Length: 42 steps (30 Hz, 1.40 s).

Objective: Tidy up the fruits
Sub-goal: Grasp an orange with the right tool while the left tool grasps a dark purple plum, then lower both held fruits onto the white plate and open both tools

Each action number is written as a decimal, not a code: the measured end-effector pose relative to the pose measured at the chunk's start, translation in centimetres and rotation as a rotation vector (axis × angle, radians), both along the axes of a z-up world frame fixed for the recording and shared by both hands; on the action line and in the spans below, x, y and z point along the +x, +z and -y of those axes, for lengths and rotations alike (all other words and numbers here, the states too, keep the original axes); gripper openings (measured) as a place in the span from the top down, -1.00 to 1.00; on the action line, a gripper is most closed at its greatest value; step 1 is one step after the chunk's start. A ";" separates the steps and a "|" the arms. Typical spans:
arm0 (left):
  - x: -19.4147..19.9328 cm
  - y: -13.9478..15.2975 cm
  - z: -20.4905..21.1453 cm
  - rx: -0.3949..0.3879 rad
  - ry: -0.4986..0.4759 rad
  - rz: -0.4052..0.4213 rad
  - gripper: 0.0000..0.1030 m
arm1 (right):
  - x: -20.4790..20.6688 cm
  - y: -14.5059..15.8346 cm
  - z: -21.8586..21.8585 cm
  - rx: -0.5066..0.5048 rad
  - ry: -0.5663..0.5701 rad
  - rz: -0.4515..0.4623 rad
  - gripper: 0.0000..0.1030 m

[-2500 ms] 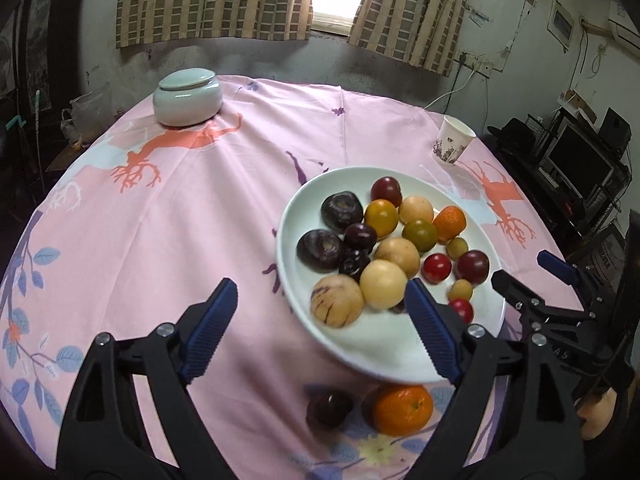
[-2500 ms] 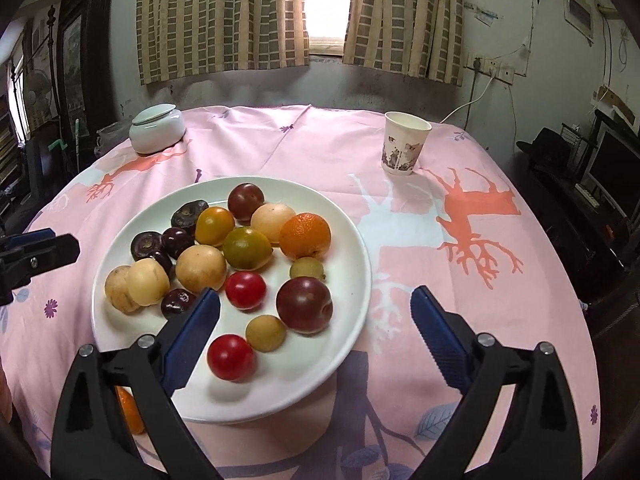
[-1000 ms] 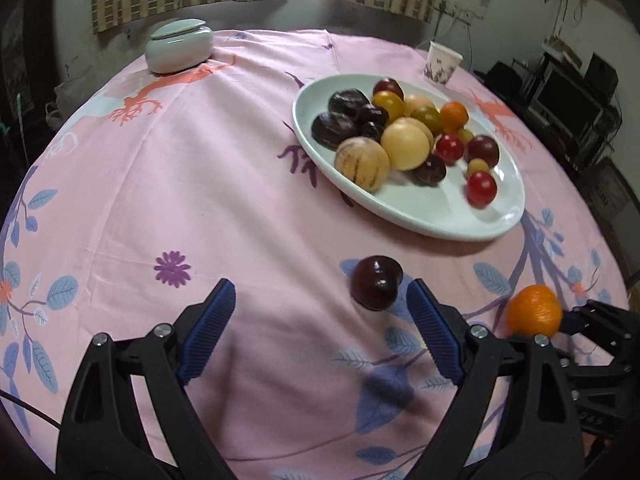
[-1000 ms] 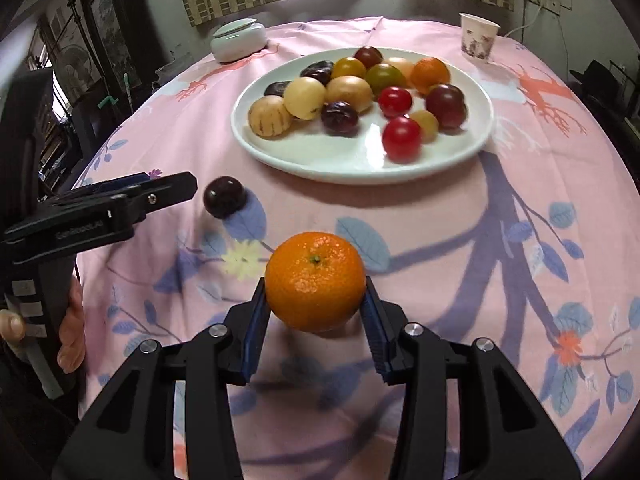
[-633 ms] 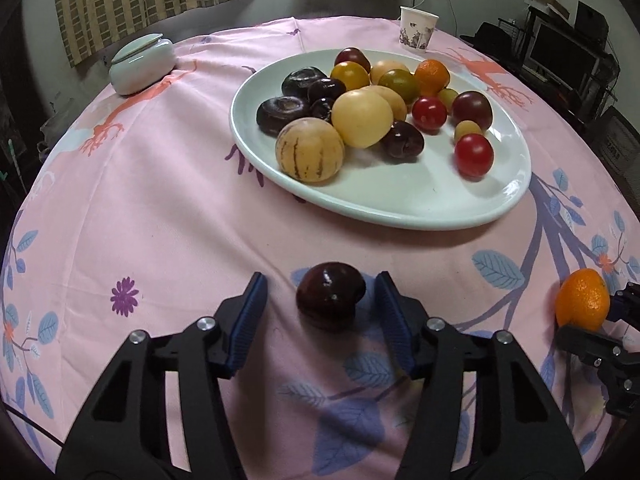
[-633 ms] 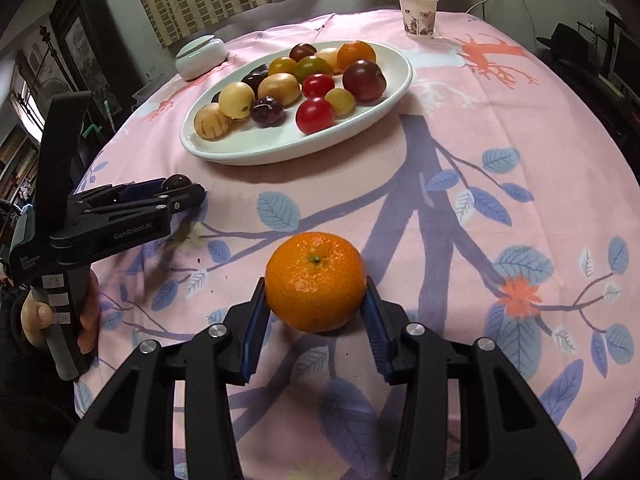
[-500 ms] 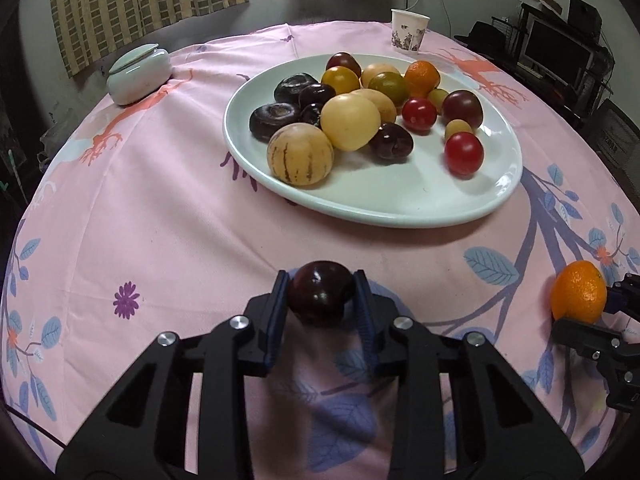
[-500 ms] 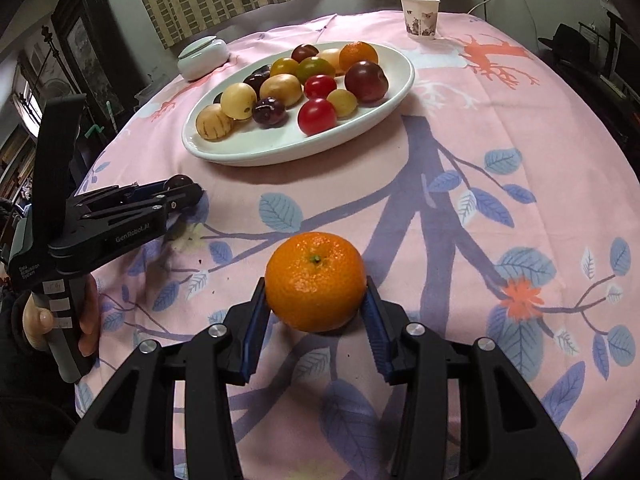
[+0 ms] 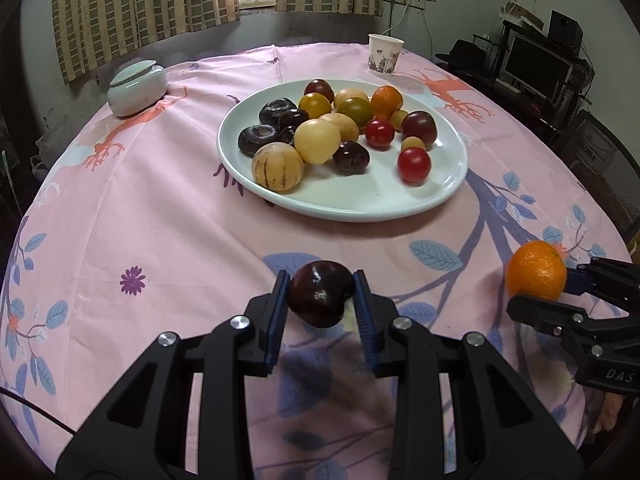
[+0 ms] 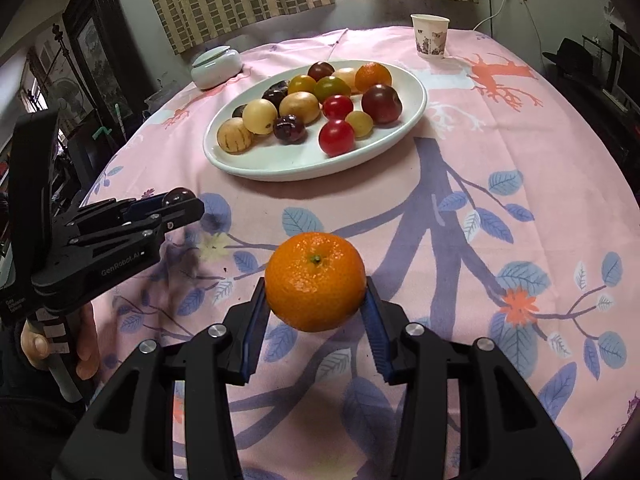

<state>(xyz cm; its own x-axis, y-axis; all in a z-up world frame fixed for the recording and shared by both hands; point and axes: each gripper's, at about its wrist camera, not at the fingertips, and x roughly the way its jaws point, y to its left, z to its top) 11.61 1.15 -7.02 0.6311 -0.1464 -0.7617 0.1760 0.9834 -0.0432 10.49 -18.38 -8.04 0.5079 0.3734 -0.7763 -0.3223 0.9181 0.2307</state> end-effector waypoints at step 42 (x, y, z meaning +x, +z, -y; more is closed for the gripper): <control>11.4 1.0 2.4 -0.148 0.075 -0.123 0.38 | 14.4 1.4 -2.1 -0.063 0.084 0.102 0.11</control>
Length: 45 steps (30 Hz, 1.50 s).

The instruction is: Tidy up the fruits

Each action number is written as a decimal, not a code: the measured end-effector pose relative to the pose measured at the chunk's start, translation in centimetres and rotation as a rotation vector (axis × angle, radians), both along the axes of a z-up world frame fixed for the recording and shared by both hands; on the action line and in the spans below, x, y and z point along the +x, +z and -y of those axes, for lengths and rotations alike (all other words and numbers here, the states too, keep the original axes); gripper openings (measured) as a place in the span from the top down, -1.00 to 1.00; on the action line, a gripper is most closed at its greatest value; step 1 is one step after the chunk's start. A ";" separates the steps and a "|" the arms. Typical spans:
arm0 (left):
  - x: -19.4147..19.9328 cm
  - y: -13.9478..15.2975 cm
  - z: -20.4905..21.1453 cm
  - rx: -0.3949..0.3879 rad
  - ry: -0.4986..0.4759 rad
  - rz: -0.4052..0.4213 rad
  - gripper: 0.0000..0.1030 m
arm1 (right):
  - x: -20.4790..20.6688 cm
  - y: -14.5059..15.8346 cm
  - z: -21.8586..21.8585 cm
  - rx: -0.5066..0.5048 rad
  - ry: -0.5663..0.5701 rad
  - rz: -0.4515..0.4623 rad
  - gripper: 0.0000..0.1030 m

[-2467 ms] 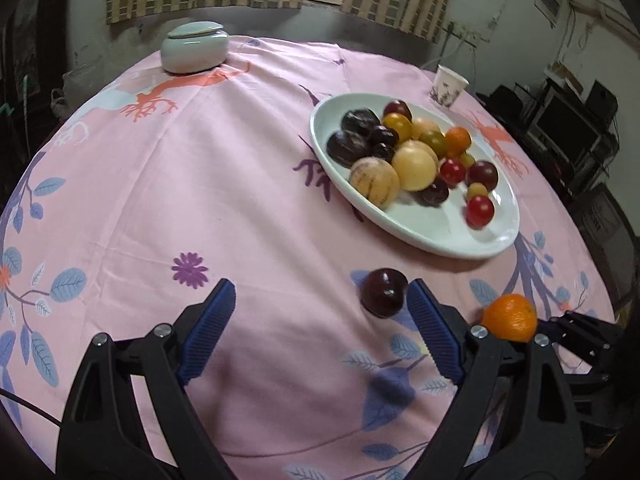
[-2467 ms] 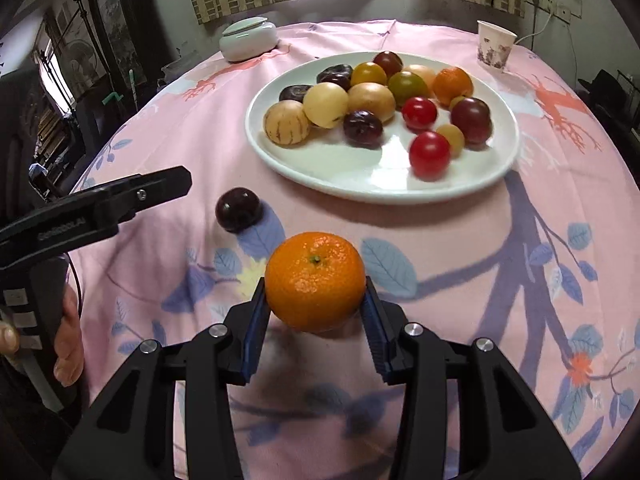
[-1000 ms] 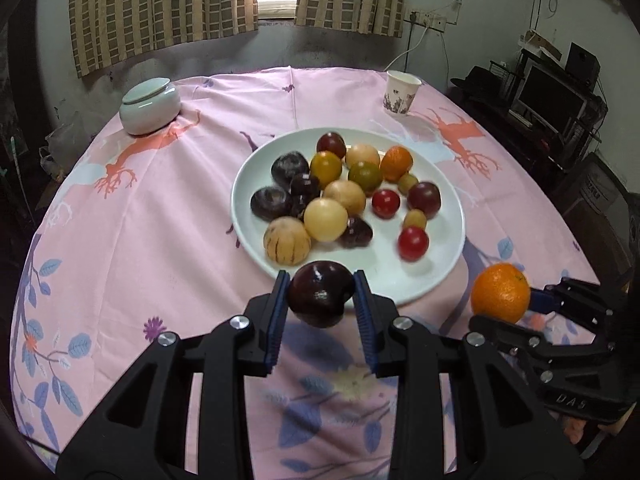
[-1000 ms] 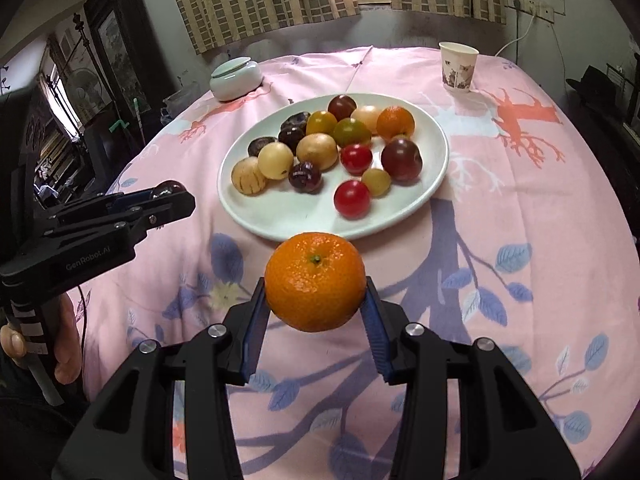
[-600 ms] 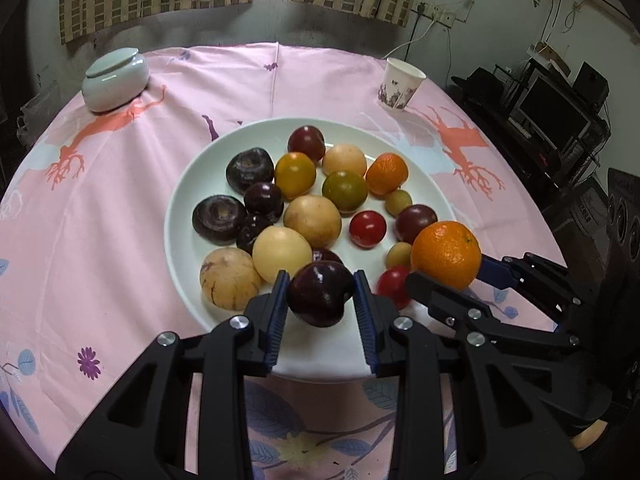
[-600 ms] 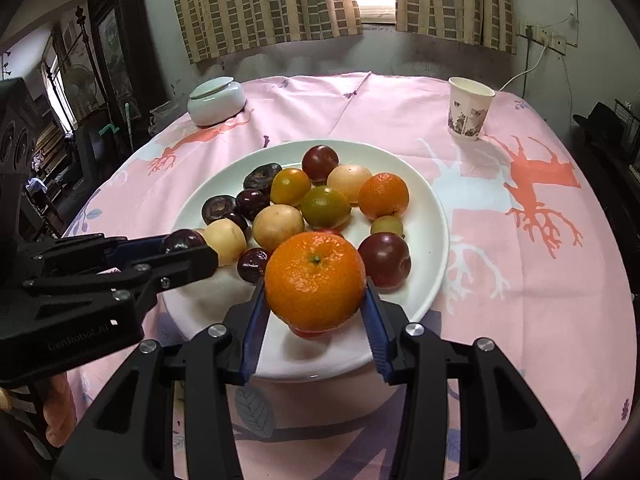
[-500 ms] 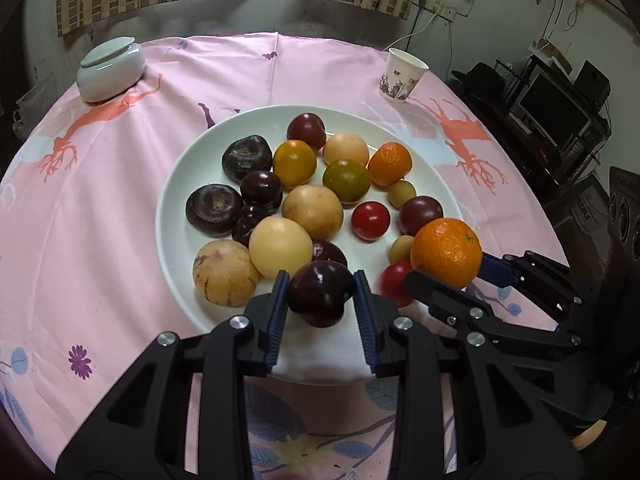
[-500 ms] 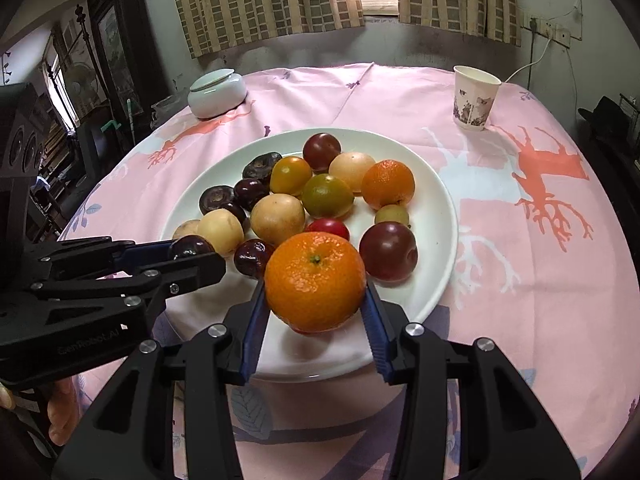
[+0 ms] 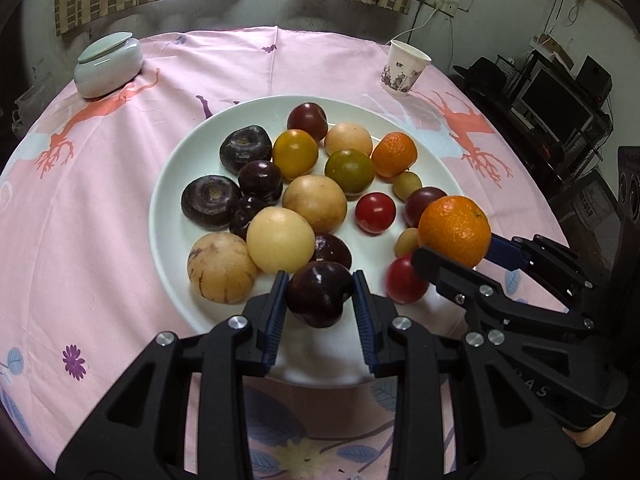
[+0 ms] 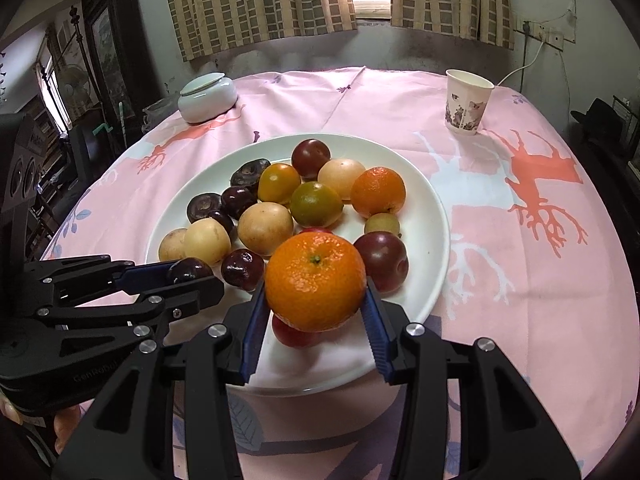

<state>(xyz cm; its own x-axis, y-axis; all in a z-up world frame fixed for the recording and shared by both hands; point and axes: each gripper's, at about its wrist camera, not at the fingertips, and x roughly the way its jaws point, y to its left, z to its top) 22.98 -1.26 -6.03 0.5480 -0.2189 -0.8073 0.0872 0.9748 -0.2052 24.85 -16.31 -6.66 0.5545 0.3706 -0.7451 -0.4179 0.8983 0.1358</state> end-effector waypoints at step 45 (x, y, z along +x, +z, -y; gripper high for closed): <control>-7.8 6.0 -1.8 0.141 0.155 0.237 -0.96 | -5.5 0.8 1.2 -0.198 -0.159 0.036 -0.97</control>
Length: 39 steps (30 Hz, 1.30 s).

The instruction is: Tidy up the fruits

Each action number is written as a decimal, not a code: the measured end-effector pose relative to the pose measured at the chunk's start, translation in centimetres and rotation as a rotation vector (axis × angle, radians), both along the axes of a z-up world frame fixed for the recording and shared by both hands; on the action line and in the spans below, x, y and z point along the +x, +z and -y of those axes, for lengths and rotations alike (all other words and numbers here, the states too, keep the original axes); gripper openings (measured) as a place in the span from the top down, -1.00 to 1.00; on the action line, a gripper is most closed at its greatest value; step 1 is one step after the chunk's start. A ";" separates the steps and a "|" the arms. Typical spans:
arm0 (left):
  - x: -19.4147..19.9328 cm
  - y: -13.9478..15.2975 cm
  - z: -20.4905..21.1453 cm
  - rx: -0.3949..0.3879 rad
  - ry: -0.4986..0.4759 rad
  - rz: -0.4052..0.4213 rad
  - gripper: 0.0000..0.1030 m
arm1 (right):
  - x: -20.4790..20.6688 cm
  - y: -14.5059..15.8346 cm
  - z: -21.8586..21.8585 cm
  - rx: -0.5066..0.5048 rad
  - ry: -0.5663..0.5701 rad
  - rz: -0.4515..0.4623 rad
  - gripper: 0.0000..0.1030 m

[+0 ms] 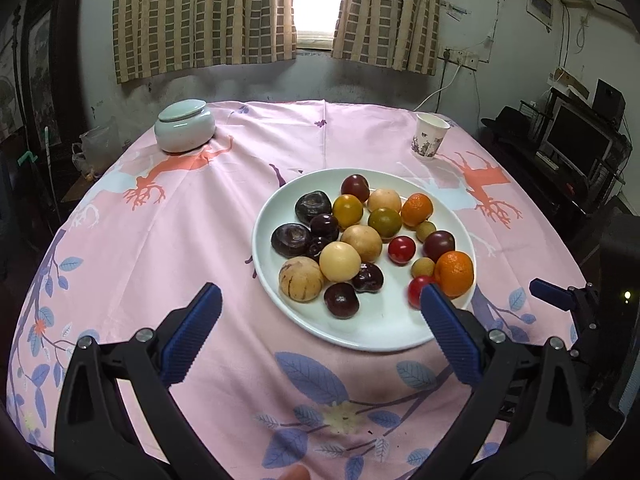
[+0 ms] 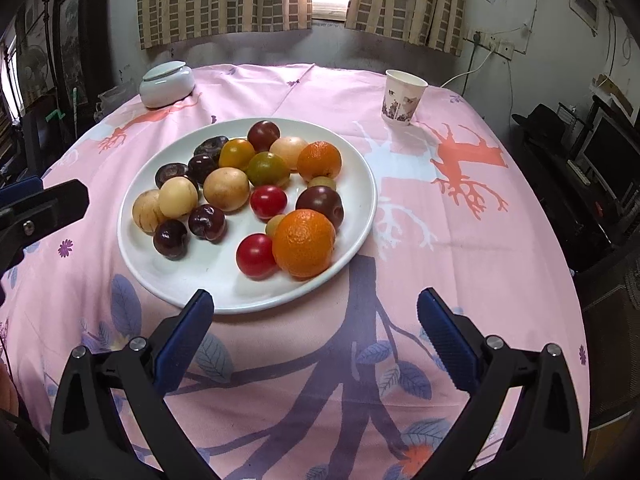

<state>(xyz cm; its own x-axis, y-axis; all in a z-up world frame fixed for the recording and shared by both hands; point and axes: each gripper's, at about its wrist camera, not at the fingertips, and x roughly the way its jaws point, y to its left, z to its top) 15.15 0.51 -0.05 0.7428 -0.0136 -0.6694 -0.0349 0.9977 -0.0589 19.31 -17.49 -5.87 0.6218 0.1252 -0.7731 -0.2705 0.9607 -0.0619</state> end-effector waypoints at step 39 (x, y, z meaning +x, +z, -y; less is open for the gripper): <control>-0.6 -1.3 1.6 0.014 -0.061 -0.013 -0.96 | -0.7 -0.2 0.4 0.012 -0.020 0.025 -0.97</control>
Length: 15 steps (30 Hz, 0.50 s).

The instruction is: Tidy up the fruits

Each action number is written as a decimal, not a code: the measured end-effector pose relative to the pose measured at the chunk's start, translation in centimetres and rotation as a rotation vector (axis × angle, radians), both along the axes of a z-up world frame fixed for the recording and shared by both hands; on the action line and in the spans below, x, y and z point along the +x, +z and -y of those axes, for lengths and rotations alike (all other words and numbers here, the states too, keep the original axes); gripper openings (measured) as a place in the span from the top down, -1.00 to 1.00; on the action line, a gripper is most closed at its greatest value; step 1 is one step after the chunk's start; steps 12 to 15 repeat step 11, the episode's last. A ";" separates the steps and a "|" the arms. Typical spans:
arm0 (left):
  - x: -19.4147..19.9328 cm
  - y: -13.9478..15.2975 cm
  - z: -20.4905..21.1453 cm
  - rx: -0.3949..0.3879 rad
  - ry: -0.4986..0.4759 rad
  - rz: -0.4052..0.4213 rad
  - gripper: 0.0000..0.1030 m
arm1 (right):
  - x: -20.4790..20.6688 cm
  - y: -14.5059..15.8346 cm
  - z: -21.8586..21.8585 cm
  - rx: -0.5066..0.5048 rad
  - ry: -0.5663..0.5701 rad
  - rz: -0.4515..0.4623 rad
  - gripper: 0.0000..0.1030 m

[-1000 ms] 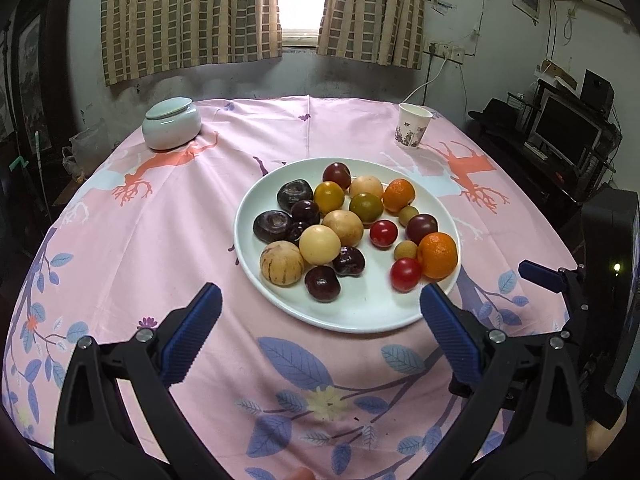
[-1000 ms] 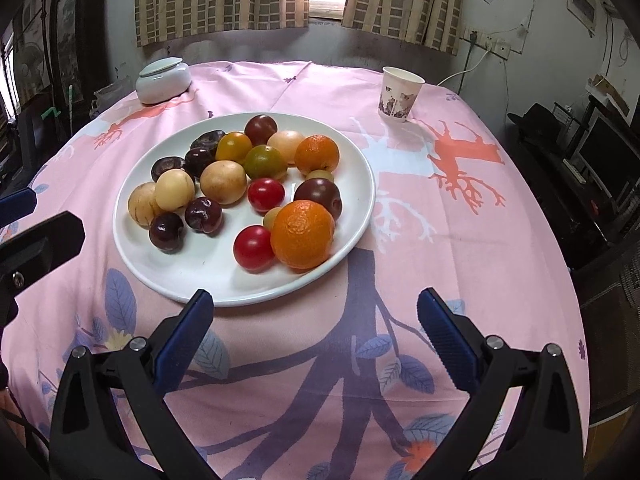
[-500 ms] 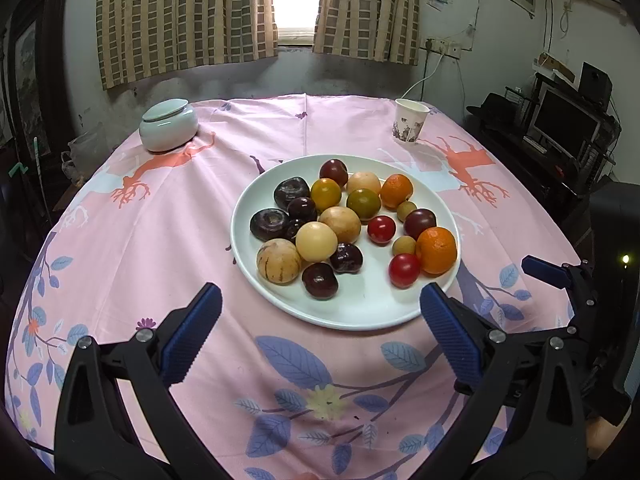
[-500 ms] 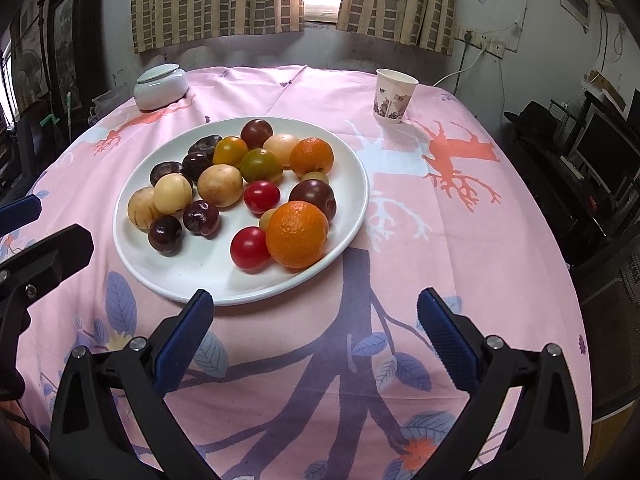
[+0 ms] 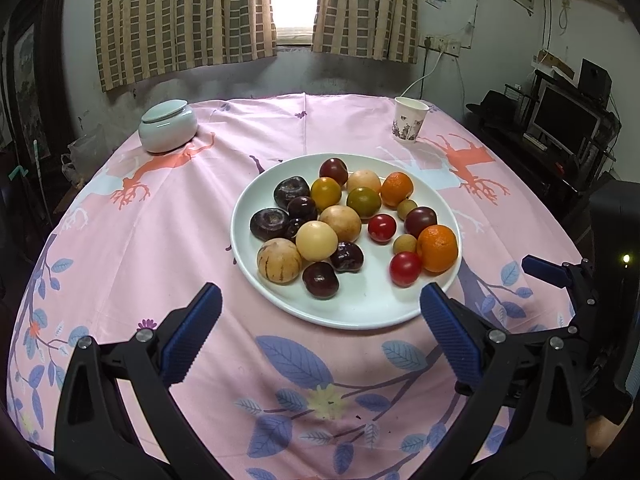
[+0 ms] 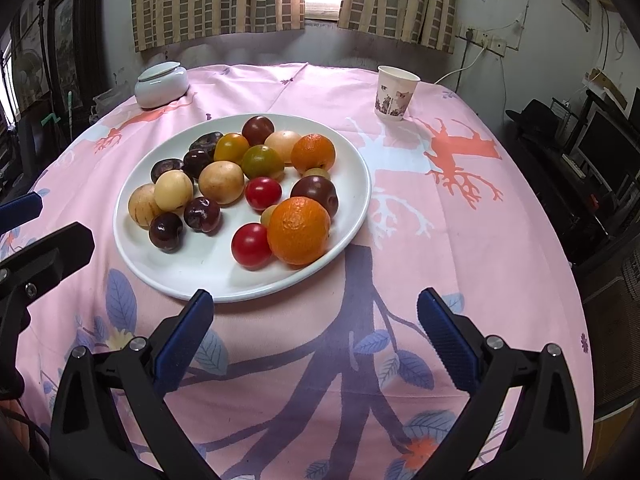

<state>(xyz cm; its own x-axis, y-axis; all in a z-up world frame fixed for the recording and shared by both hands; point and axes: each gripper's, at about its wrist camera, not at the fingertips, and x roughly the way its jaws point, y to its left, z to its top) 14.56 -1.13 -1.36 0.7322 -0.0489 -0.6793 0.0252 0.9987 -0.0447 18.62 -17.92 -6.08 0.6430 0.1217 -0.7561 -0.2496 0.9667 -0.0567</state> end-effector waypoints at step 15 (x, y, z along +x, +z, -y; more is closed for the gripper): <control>0.5 -0.3 0.0 -0.004 0.000 -0.028 -0.96 | 0.0 0.0 0.0 0.000 0.001 -0.002 -0.97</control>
